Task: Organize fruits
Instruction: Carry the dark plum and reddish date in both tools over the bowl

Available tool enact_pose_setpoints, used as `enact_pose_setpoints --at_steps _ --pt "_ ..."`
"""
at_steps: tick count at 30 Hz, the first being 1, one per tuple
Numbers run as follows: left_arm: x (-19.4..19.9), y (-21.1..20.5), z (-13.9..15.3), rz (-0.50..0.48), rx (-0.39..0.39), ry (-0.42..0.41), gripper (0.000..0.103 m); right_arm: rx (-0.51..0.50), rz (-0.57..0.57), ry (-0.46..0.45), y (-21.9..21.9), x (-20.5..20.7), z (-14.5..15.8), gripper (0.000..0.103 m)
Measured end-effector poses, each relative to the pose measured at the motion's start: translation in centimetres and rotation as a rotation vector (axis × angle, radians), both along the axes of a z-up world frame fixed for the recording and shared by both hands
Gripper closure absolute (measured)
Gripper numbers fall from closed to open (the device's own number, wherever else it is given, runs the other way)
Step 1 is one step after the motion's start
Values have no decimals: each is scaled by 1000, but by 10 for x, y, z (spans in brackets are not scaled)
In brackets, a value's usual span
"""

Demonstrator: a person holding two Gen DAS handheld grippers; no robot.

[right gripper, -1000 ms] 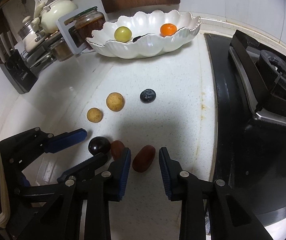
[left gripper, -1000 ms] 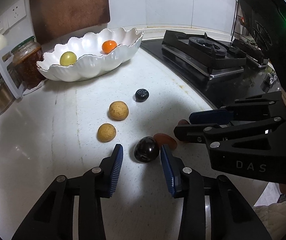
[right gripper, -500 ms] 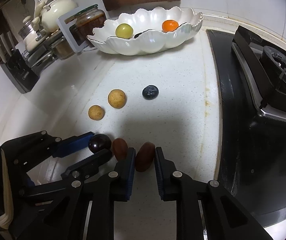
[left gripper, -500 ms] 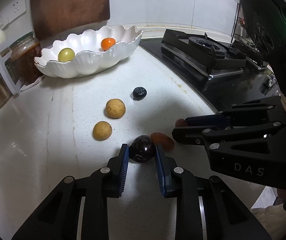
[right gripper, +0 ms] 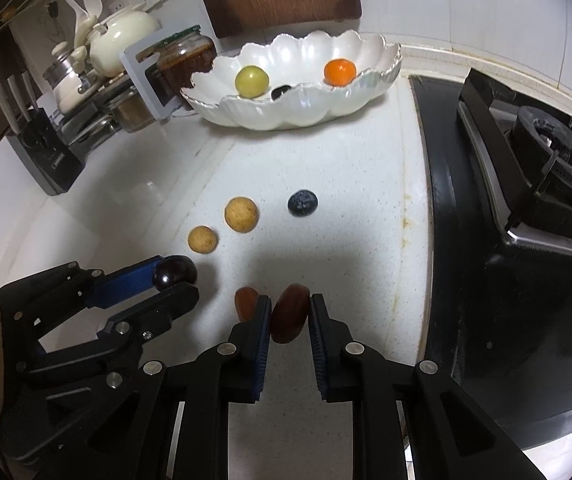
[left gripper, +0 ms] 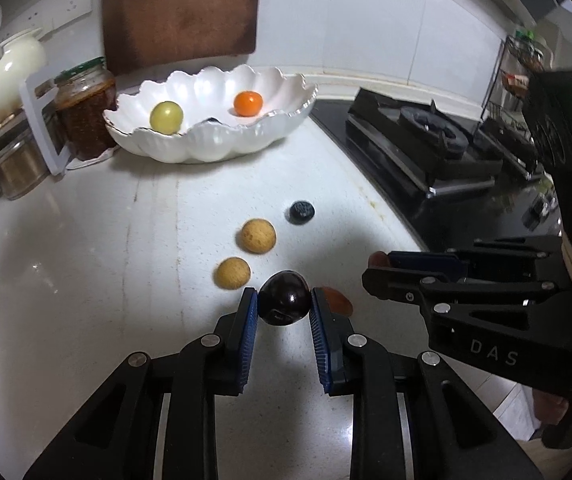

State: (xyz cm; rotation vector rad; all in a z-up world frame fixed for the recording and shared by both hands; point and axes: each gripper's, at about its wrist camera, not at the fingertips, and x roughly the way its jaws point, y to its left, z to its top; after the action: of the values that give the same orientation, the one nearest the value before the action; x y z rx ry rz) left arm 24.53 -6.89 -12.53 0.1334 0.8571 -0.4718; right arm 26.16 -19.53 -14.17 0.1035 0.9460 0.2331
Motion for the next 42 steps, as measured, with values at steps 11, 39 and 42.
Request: enact_pose_setpoints --at_steps 11,39,42 --pt "-1 11 38 60 -51 -85 77 -5 -1 -104 -2 -5 34 83" --pt "40 21 112 210 -85 -259 77 -9 -45 -399 -4 32 117 83" --pt "49 23 116 229 -81 -274 77 -10 -47 -418 -4 41 124 83"
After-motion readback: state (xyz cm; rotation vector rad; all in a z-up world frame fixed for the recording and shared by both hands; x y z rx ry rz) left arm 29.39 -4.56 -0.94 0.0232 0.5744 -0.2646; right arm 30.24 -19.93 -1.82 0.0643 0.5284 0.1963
